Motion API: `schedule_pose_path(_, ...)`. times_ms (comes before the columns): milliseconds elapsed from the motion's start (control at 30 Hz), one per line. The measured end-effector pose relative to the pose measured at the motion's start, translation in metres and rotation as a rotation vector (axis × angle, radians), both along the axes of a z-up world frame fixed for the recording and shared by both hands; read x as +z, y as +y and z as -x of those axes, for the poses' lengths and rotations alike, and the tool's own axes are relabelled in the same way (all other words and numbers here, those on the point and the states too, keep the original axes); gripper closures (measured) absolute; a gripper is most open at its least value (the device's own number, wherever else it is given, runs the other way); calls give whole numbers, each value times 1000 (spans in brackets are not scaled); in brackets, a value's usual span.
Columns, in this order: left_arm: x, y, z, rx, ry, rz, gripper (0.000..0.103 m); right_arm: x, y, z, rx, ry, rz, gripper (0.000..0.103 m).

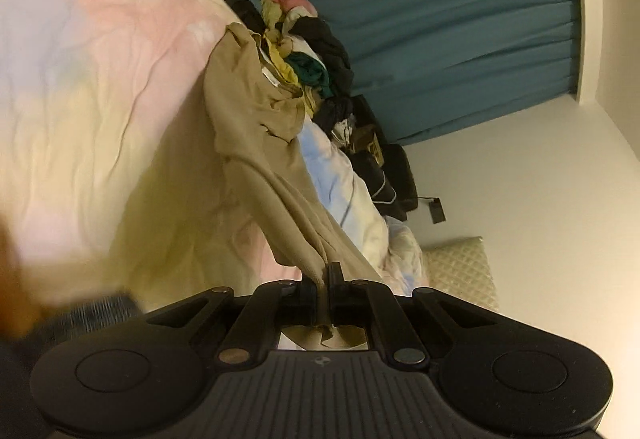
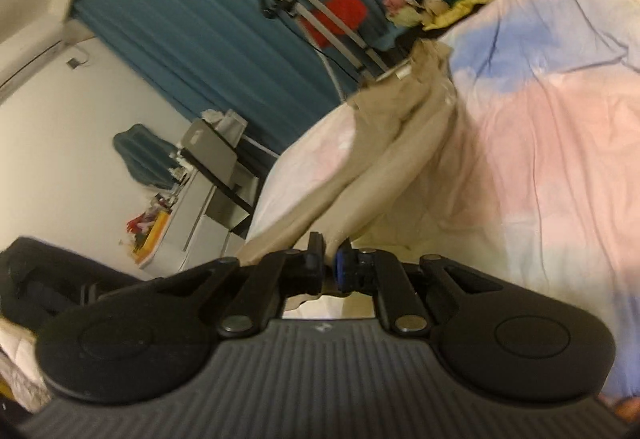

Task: Fold clothes

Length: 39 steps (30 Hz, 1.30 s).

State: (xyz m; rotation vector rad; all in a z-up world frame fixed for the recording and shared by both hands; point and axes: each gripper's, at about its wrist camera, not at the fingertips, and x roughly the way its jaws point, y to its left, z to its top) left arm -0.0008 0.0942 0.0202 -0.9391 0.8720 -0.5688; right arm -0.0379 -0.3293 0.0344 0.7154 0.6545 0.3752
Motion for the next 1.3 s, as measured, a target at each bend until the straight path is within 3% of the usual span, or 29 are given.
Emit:
schedule_pose_path(167,-17,2,59,-6,34,19,98,-15,6,26,8,8,14,94)
schedule_pose_path(267,-33,-5,57,7,55,7,98,-31,9,30,0,30,3,94)
schedule_pose_path(433,-33,-22,-12,41,51,-65,98,-44,2,1,-38,61,-49,94)
schedule_pose_path(767,-31,-54,-152,109,43,-209,97,-66,-6,-140,-171,114,-48,94)
schedule_pose_path(867,-47,-72,-191,122,27,-285,97,-87,-9,-180,-191,125,-33,94)
schedule_pose_path(1100,-97,-99,-244,170,-102,-465,97,-146,-10,-239,-216,139,43,93)
schedule_pose_path(1300,-139,-111,-271,143,-82,-559,95,-183,-9,-264,-231,157,90,93)
